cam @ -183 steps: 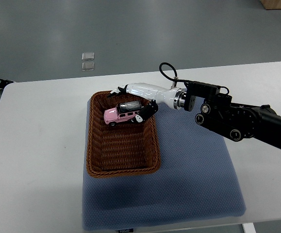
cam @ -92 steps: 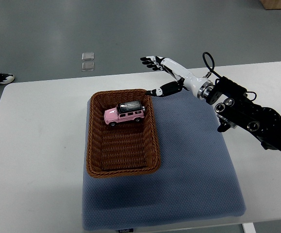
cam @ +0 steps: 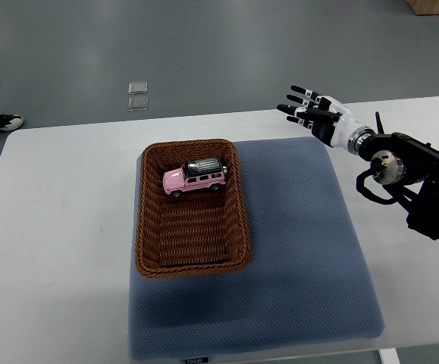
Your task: Place pink car in brown basket
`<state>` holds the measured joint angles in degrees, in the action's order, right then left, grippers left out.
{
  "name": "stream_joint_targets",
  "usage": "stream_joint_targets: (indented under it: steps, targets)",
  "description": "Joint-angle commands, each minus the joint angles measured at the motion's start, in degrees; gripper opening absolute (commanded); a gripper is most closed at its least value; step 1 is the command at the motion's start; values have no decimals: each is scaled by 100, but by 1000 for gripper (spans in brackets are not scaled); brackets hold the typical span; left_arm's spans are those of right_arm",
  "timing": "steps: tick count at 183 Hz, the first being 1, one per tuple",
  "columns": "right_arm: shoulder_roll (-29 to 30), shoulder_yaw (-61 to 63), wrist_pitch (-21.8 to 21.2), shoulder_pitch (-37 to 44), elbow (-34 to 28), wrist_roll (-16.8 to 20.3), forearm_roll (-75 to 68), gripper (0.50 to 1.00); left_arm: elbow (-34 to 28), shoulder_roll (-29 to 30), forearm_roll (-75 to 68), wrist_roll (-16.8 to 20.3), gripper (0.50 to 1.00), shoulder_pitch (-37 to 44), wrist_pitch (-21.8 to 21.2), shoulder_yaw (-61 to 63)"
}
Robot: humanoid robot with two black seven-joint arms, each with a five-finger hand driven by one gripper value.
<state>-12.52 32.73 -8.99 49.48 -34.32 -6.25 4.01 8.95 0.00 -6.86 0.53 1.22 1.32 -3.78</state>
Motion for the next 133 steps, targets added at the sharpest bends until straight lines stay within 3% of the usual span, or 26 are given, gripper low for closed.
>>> stream_joint_targets:
  steps: [1, 41, 133]
  targets:
    - [22, 84, 11, -70, 5, 10, -542, 913, 2, 0, 0, 0, 1000, 1, 0, 0]
    - [22, 93, 38, -184, 22, -166, -586, 913, 2, 0, 0, 0, 1000, 1, 0, 0]
    - [-57, 75, -15, -325, 14, -166, -524, 915, 2, 0, 0, 0, 1000, 1, 0, 0]
